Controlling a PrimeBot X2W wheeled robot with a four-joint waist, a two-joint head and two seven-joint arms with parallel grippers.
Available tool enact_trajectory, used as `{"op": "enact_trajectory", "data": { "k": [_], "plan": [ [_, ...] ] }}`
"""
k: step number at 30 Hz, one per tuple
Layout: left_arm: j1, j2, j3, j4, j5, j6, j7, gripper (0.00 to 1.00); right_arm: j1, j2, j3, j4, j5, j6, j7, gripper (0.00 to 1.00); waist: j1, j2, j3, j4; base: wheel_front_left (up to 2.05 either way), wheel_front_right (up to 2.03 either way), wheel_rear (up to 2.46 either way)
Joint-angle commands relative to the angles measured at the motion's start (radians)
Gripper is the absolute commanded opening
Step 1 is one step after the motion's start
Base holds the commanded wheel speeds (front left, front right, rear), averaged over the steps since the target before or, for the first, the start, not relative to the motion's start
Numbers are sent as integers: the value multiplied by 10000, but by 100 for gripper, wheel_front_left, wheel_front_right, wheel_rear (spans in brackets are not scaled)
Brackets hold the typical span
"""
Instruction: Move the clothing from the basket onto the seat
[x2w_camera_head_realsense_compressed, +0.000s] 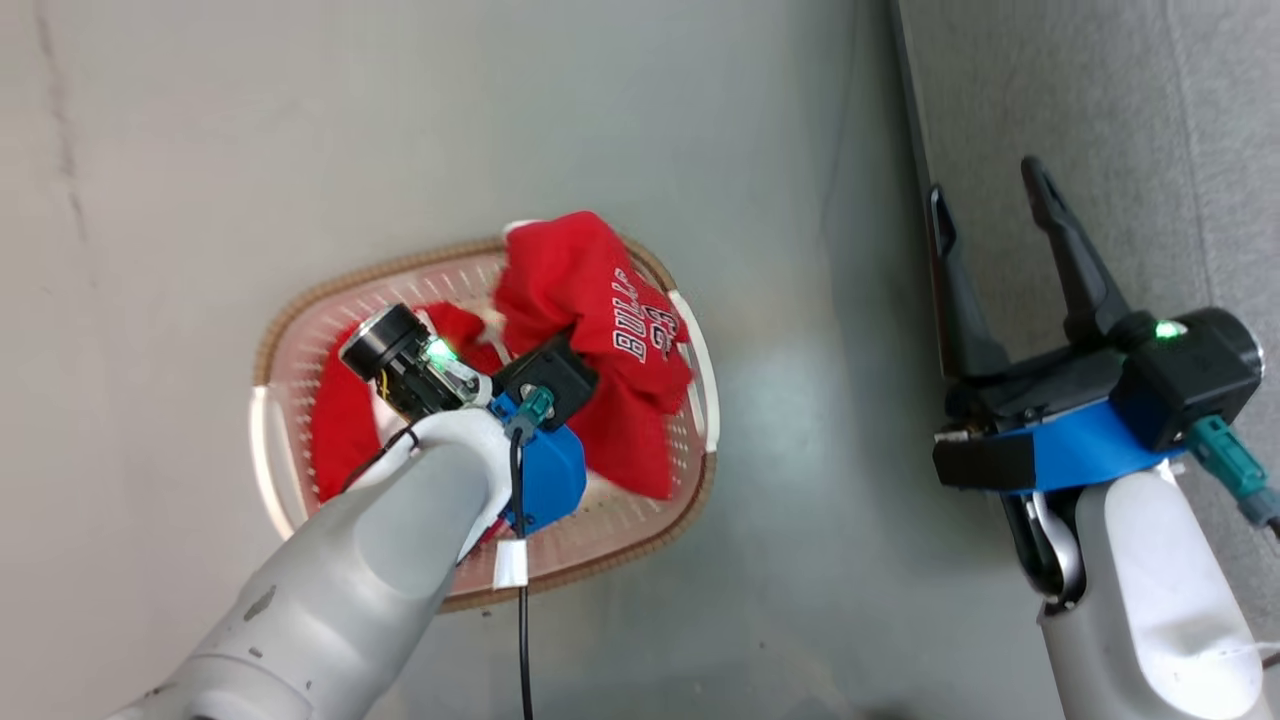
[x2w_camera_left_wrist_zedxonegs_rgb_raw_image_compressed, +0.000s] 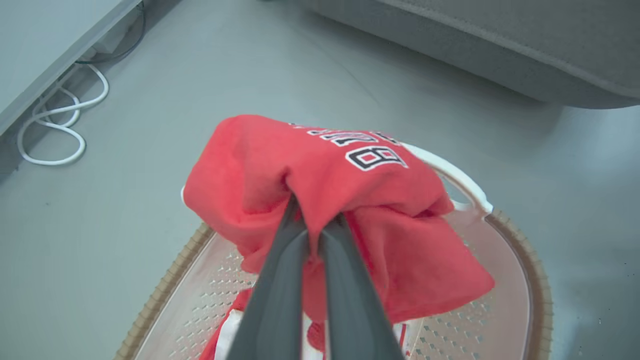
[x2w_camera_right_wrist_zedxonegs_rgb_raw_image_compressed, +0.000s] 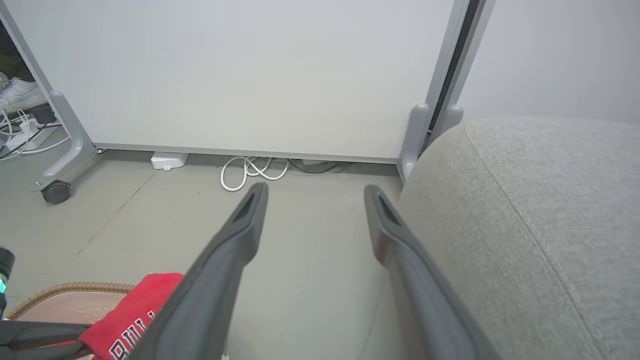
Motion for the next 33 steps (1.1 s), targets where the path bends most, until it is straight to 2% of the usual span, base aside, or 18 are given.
{"op": "enact_trajectory", "data": {
  "k": [1, 14, 25, 33],
  "plan": [
    [203, 92, 144, -274, 8, 85, -44, 0, 212, -76, -14, 83, 4, 1, -36, 100, 1, 0, -660, 268, 0, 0, 0],
    [1414, 450, 1591, -2863, 118, 210, -48, 0, 1177, -164, 115, 559, 64, 1, -36, 100, 1, 0, -3084, 602, 0, 0, 0],
    [2290, 406, 2347, -3629, 333, 16, -47, 0, 2379, -178, 166, 914, 110, 1, -36, 100, 1, 0, -5231, 818, 0, 0, 0],
    [2866, 477, 2529, -3925, 461, -107, -48, 0, 3153, -99, 132, 1016, 135, 1, -36, 100, 1, 0, -6180, 939, 0, 0, 0]
  ]
}}
